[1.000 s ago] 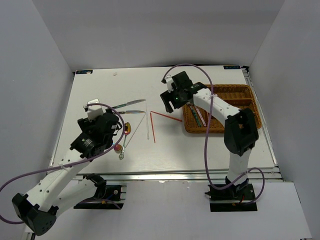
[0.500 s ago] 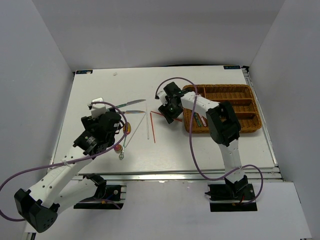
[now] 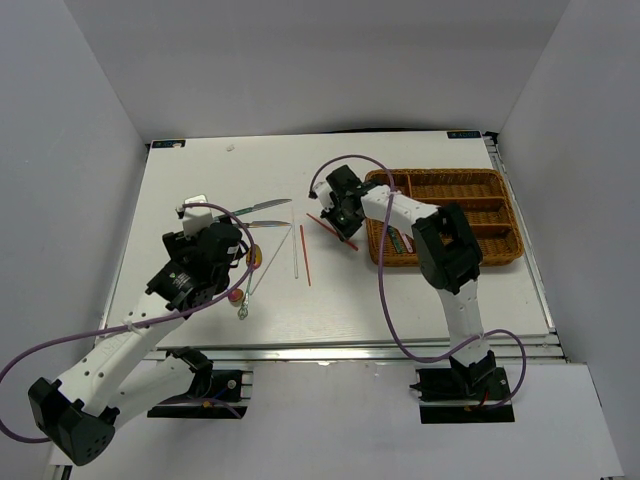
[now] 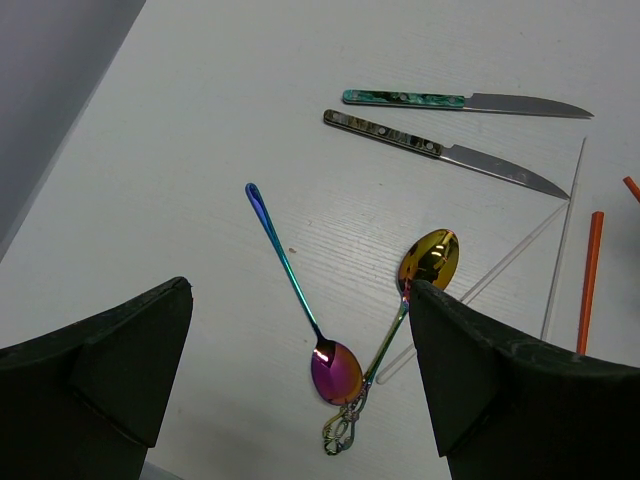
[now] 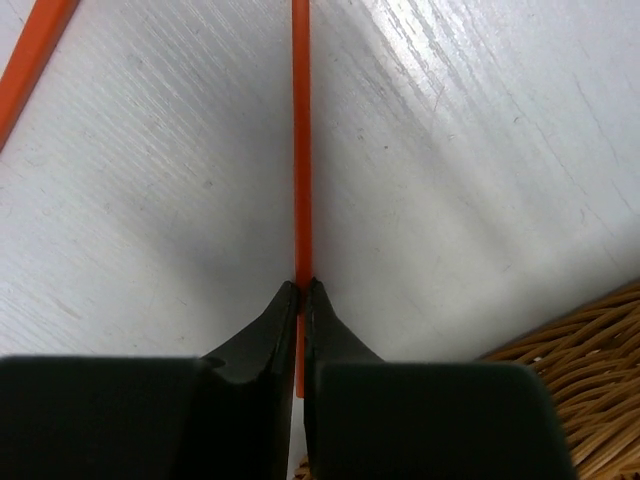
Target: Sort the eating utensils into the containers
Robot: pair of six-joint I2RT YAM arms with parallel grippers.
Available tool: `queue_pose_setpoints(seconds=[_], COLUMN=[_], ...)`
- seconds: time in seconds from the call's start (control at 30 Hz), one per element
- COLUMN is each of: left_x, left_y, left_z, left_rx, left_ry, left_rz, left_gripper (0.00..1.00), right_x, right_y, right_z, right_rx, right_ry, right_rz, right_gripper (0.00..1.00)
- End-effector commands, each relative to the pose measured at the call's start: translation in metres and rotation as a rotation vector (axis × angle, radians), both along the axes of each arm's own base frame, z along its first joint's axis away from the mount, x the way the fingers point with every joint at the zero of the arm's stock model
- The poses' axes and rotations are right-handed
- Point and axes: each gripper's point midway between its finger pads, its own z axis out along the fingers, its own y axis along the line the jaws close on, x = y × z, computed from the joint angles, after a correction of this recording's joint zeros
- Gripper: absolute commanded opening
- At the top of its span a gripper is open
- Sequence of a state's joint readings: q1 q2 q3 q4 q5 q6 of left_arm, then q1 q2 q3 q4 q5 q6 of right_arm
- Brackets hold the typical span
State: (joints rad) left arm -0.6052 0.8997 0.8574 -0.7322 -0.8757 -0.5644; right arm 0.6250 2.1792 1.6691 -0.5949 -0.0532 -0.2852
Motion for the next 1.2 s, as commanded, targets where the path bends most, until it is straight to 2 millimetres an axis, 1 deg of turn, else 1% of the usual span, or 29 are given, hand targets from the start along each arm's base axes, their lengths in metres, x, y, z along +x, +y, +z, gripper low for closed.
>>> queue_pose_setpoints(seconds=[0.0, 0.03, 0.13, 0.17, 0.23, 0.27, 0.3, 0.33, 0.37, 0.43, 0.47, 0.53, 0.57, 0.6, 0.63, 0.67, 0.7, 0.73, 0.77, 0.8, 0.83, 0.87, 0.93, 0.97, 1.0, 1.03, 1.07, 1.13, 1.17], left_x=[0.000, 0.000, 0.000, 0.000, -0.001, -0.001, -0.001, -0.001, -0.001, -0.002, -0.002, -0.003, -0.003, -0.003, -0.003, -0.003, -0.003, -0.003, -0.003, -0.003, -0.002, -0.002, -0.001, -0.001, -0.001, -0.001, -0.001, -0.001, 0.000], left_y=[0.000, 0.000, 0.000, 0.000, 0.000, 0.001, 0.001, 0.001, 0.002, 0.002, 0.003, 0.003, 0.003, 0.003, 0.003, 0.002, 0.002, 0.002, 0.001, 0.000, -0.001, -0.001, -0.002, -0.002, -0.002, -0.002, -0.002, -0.002, -0.002], left_z=[0.007, 0.007, 0.007, 0.008, 0.008, 0.008, 0.009, 0.009, 0.010, 0.011, 0.011, 0.013, 0.013, 0.013, 0.013, 0.014, 0.013, 0.014, 0.013, 0.013, 0.012, 0.011, 0.011, 0.010, 0.010, 0.010, 0.010, 0.010, 0.010], left_rx=[-0.010, -0.010, -0.011, -0.012, -0.013, -0.012, -0.014, -0.016, -0.016, -0.019, -0.019, -0.024, -0.027, -0.028, -0.028, -0.032, -0.032, -0.033, -0.038, -0.039, -0.038, -0.037, -0.036, -0.033, -0.031, -0.031, -0.031, -0.027, -0.028], left_ry=[-0.023, -0.023, -0.026, -0.029, -0.030, -0.030, -0.033, -0.035, -0.036, -0.041, -0.042, -0.049, -0.051, -0.052, -0.052, -0.055, -0.053, -0.054, -0.053, -0.051, -0.049, -0.044, -0.042, -0.040, -0.039, -0.038, -0.040, -0.037, -0.038], left_rz=[-0.004, -0.004, -0.001, -0.003, -0.001, 0.002, 0.000, 0.002, 0.004, 0.004, 0.005, 0.006, 0.004, 0.003, 0.003, 0.001, -0.001, -0.002, -0.007, -0.013, -0.013, -0.018, -0.019, -0.020, -0.019, -0.019, -0.017, -0.017, -0.020], left_gripper=[0.98, 0.98, 0.98, 0.98, 0.98, 0.98, 0.98, 0.98, 0.98, 0.98, 0.98, 0.98, 0.98, 0.98, 0.98, 0.98, 0.98, 0.98, 0.98, 0.98, 0.98, 0.98, 0.98, 0.98, 0.98, 0.98, 0.98, 0.98, 0.98], right_x=[-0.029, -0.029, -0.028, -0.025, -0.018, -0.014, -0.012, -0.008, -0.006, -0.001, 0.002, 0.013, 0.025, 0.025, 0.046, 0.052, 0.051, 0.064, 0.075, 0.076, 0.083, 0.093, 0.100, 0.104, 0.103, 0.107, 0.111, 0.114, 0.124], right_y=[-0.005, -0.002, 0.015, 0.021, 0.029, 0.030, 0.032, 0.030, 0.029, 0.023, 0.012, 0.000, -0.022, -0.036, -0.062, -0.081, -0.097, -0.134, -0.150, -0.167, -0.193, -0.215, -0.246, -0.267, -0.277, -0.288, -0.296, -0.305, -0.308], right_z=[-0.033, -0.029, -0.001, 0.020, 0.043, 0.065, 0.076, 0.087, 0.105, 0.121, 0.132, 0.147, 0.162, 0.155, 0.165, 0.183, 0.167, 0.170, 0.189, 0.178, 0.181, 0.187, 0.185, 0.178, 0.171, 0.173, 0.161, 0.147, 0.143], right_rx=[-0.064, -0.053, 0.053, 0.099, 0.172, 0.225, 0.256, 0.287, 0.329, 0.369, 0.389, 0.443, 0.473, 0.496, 0.561, 0.627, 0.678, 0.733, 0.838, 0.869, 0.945, 0.985, 1.035, 1.016, 1.006, 1.020, 1.014, 0.965, 0.958], right_ry=[0.082, 0.074, 0.054, 0.021, -0.014, -0.032, -0.046, -0.050, -0.060, -0.078, -0.097, -0.129, -0.175, -0.150, -0.198, -0.231, -0.176, -0.201, -0.260, -0.255, -0.252, -0.334, -0.371, -0.431, -0.438, -0.455, -0.451, -0.443, -0.451], right_rz=[-0.010, -0.020, -0.071, -0.092, -0.130, -0.181, -0.188, -0.224, -0.260, -0.300, -0.335, -0.416, -0.491, -0.584, -0.678, -0.750, -0.889, -1.012, -1.074, -1.162, -1.306, -1.403, -1.587, -1.689, -1.761, -1.819, -1.903, -1.979, -2.001], right_gripper=[0.02, 0.00, 0.00, 0.00, 0.00, 0.00, 0.00, 0.00, 0.00, 0.00, 0.00, 0.00, 0.00, 0.00, 0.00, 0.00, 0.00, 0.00, 0.00, 0.00, 0.00, 0.00, 0.00, 0.00, 0.00, 0.00, 0.00, 0.00, 0.00])
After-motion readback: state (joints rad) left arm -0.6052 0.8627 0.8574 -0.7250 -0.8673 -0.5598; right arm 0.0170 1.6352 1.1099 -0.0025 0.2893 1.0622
